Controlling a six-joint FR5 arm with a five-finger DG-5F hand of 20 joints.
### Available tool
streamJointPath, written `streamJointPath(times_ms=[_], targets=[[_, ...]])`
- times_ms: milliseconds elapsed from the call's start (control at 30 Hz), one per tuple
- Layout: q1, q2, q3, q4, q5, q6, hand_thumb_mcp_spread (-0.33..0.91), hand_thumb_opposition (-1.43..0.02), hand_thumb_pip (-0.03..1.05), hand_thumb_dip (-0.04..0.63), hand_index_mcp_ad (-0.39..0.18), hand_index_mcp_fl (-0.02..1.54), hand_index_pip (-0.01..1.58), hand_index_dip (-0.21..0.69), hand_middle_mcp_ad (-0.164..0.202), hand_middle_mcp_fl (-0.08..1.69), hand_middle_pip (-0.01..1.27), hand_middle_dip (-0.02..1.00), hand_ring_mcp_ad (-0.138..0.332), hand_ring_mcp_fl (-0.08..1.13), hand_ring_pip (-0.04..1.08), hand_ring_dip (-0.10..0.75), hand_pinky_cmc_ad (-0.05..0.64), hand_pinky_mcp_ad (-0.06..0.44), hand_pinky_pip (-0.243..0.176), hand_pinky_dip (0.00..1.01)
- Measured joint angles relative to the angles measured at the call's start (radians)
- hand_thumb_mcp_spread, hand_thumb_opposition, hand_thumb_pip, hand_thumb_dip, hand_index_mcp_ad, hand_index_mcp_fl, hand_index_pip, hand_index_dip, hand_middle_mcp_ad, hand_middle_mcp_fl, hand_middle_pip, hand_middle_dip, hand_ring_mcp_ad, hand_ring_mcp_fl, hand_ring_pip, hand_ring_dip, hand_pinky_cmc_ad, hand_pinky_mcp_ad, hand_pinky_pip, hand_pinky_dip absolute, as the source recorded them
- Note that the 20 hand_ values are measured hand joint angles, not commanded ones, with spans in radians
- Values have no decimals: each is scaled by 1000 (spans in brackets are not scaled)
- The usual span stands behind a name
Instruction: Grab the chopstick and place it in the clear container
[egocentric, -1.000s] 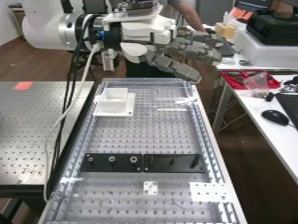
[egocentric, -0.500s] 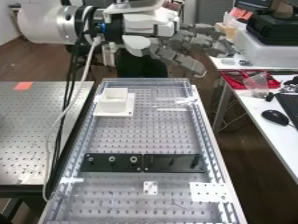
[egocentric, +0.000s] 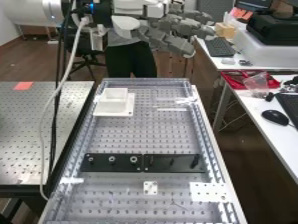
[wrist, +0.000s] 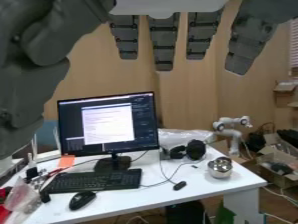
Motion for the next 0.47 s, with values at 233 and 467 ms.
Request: streamJointPath(times_ms=[233,467], targets=[[11,65,-67,28,-25,-65,63,-745,578,0,-68,30,58,150,99,70,140,225,162,-24,79,101,426,347,-108,176],[25,113,-113,58,-29,-69,70,-761,581,14,-56,30,59,124,106,72,140,225,164,-24,80,101,424,347,-108,176]])
